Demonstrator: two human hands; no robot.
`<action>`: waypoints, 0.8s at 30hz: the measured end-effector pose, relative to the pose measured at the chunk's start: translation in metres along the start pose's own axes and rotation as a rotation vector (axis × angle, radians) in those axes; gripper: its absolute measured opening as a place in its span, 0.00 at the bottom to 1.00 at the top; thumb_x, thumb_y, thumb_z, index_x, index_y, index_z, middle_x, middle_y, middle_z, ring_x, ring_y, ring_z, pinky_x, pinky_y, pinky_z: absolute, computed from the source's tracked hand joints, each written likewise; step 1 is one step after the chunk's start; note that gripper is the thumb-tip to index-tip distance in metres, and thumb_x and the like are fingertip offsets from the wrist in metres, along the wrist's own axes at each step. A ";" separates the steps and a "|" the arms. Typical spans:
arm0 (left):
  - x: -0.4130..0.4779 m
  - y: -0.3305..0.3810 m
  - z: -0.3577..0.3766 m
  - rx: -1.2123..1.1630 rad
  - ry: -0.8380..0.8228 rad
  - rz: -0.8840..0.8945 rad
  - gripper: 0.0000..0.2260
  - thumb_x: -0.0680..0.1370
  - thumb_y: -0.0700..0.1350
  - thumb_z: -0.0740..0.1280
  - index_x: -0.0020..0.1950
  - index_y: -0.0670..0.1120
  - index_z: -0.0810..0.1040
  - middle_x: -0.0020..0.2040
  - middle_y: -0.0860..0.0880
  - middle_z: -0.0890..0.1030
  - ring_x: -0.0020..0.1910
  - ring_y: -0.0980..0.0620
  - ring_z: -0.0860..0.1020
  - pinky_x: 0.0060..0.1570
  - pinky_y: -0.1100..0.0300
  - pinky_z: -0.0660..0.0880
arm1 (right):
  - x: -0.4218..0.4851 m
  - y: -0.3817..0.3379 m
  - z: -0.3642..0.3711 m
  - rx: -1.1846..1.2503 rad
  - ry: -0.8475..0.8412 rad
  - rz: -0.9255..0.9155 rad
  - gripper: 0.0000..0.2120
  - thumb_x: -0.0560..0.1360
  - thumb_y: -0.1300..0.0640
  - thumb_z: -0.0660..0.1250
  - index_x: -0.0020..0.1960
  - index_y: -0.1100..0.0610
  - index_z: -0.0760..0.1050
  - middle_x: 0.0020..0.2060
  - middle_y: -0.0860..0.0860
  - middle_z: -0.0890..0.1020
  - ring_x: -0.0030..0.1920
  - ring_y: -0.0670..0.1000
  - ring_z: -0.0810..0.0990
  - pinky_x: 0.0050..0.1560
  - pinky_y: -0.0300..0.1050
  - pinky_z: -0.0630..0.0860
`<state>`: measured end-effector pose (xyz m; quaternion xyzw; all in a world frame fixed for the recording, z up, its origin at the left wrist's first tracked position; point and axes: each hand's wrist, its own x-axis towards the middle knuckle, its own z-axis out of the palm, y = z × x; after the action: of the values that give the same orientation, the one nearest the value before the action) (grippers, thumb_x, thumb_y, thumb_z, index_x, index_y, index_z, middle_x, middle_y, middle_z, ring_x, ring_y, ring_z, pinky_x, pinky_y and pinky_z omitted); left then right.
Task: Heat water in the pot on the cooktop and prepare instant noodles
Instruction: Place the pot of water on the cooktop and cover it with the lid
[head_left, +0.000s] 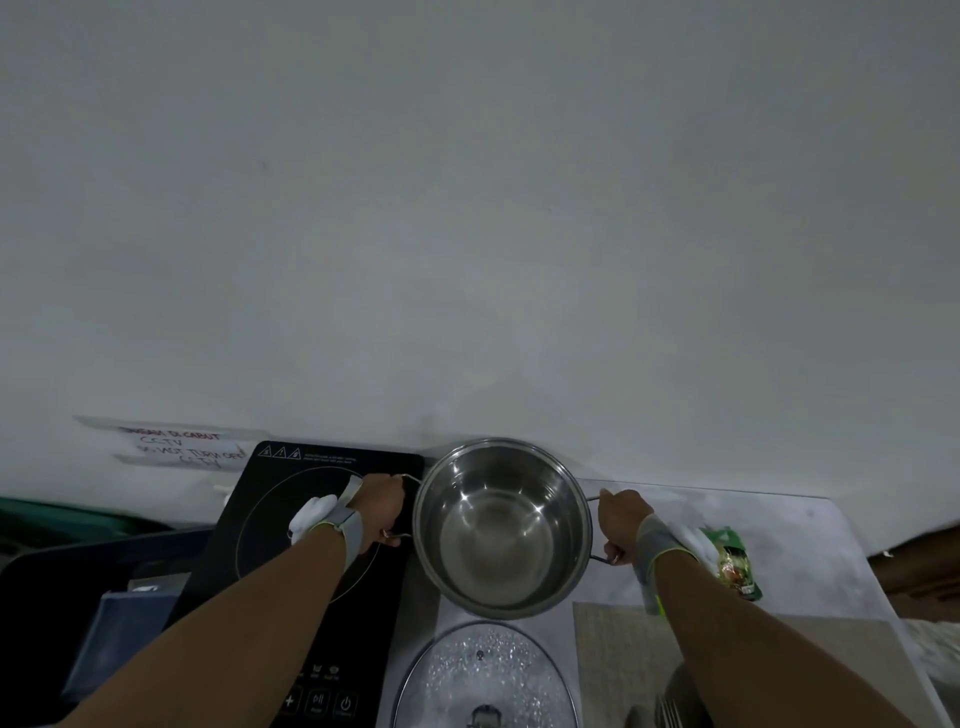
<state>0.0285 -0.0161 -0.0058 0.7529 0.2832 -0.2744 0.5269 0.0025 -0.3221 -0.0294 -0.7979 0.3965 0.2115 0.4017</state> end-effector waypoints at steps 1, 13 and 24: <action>-0.001 0.002 0.000 0.001 -0.003 0.004 0.10 0.83 0.42 0.55 0.46 0.40 0.72 0.38 0.42 0.72 0.34 0.45 0.72 0.32 0.52 0.76 | 0.002 -0.001 -0.002 0.005 0.005 -0.002 0.23 0.82 0.47 0.52 0.40 0.64 0.70 0.30 0.59 0.77 0.29 0.57 0.77 0.38 0.51 0.81; -0.024 0.007 -0.052 -0.025 -0.035 0.143 0.10 0.81 0.42 0.56 0.49 0.41 0.76 0.41 0.43 0.72 0.31 0.48 0.69 0.28 0.56 0.75 | -0.062 -0.030 -0.014 -0.005 0.131 -0.141 0.17 0.81 0.50 0.56 0.45 0.63 0.72 0.31 0.60 0.79 0.25 0.57 0.77 0.25 0.43 0.75; -0.039 0.005 -0.148 -0.052 0.063 0.231 0.11 0.77 0.37 0.60 0.38 0.39 0.79 0.29 0.42 0.74 0.25 0.45 0.71 0.22 0.60 0.72 | -0.133 -0.076 0.037 0.114 0.124 -0.218 0.17 0.81 0.52 0.56 0.38 0.61 0.69 0.30 0.59 0.76 0.27 0.56 0.76 0.33 0.51 0.80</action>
<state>0.0223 0.1177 0.0688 0.7749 0.2182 -0.1807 0.5650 -0.0162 -0.2030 0.0717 -0.8238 0.3427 0.0940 0.4417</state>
